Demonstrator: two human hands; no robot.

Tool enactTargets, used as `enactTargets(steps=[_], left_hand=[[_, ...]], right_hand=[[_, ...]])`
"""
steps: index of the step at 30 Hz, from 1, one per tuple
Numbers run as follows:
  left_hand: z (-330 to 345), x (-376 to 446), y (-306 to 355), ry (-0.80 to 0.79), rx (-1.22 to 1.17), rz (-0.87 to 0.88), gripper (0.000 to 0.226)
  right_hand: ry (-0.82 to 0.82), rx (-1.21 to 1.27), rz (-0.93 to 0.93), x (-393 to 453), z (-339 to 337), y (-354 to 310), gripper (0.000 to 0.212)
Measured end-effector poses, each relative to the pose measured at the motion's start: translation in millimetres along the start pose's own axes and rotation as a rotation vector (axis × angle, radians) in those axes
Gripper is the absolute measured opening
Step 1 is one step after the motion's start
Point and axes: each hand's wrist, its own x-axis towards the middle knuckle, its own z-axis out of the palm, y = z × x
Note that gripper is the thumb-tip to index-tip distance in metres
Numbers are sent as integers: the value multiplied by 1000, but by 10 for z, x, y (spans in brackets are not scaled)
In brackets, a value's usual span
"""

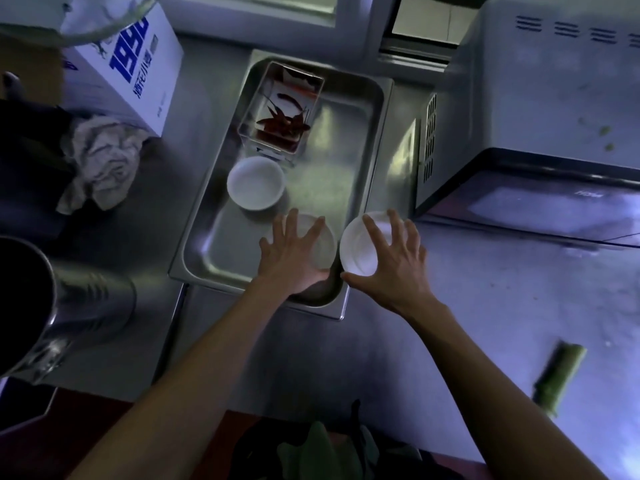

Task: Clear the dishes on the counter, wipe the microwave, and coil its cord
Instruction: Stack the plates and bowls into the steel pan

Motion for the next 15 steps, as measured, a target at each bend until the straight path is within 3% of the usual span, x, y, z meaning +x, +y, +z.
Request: enactTargets(steps=[15], left_hand=[[101, 159, 62, -63, 19, -27, 109]], right_hand=[[-13, 7, 6, -54, 19, 188, 109]])
